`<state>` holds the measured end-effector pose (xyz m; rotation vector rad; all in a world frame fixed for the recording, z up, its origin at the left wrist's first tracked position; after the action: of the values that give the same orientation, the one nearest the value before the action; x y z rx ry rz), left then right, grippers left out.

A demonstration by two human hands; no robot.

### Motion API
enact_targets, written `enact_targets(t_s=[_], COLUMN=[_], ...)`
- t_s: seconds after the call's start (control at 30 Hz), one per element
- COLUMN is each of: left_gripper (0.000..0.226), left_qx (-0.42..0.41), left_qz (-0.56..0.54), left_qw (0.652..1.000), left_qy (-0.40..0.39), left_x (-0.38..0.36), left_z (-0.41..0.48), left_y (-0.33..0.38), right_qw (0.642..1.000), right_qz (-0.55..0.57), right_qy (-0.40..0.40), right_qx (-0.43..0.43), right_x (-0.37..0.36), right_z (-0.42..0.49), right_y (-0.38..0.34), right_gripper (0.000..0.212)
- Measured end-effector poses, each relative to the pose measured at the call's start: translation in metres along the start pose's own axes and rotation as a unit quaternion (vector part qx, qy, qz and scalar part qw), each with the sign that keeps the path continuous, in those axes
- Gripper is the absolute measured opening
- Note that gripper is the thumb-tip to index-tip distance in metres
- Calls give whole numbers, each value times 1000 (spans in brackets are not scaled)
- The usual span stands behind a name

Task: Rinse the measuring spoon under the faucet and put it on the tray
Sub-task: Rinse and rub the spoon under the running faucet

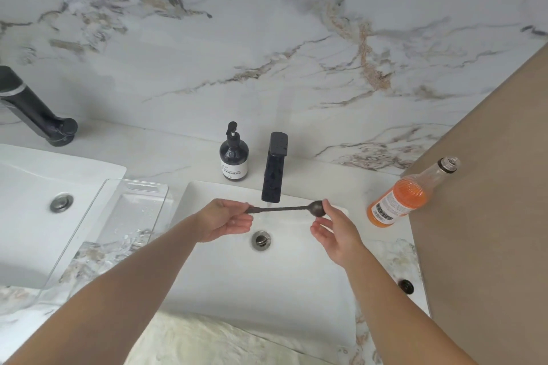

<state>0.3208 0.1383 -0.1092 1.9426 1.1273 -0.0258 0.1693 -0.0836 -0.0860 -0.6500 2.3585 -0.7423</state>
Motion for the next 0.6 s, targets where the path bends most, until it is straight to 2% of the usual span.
enact_targets(t_s=[0.1, 0.17, 0.33, 0.4, 0.53, 0.6], left_gripper=[22, 26, 31, 37, 37, 36], left_qx=[27, 49, 100, 89, 55, 65], left_qz=[20, 99, 325, 366, 384, 422], left_qw=[999, 990, 919, 907, 912, 896], left_qy=[37, 90, 198, 191, 134, 120], left_x=[24, 43, 80, 81, 61, 49], left_z=[-23, -40, -59, -56, -42, -36], left_y=[-7, -9, -4, -1, 5, 7], right_qw=[999, 996, 993, 991, 992, 993], right_qz=[-42, -76, -105, -111, -81, -69], right_qy=[-21, -41, -40, -51, -46, -46], right_qx=[-20, -20, -44, -58, -82, -87], right_x=[-29, -49, -90, -102, -109, -105], right_z=[11, 16, 25, 27, 26, 27], right_y=[10, 15, 39, 50, 66, 66], right_gripper=[29, 31, 23, 23, 23, 18])
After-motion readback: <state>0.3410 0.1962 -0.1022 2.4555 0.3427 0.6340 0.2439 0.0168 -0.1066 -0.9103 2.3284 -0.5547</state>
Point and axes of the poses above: each hand's wrist, its own z-axis towards the middle knuckle, its own x-axis out of the back of the hand, y = z × x, the point moved 8 cm from there along z, towards the middle knuckle, and after that the axes turned 9 degrees about -y, right-handed, at the moved point
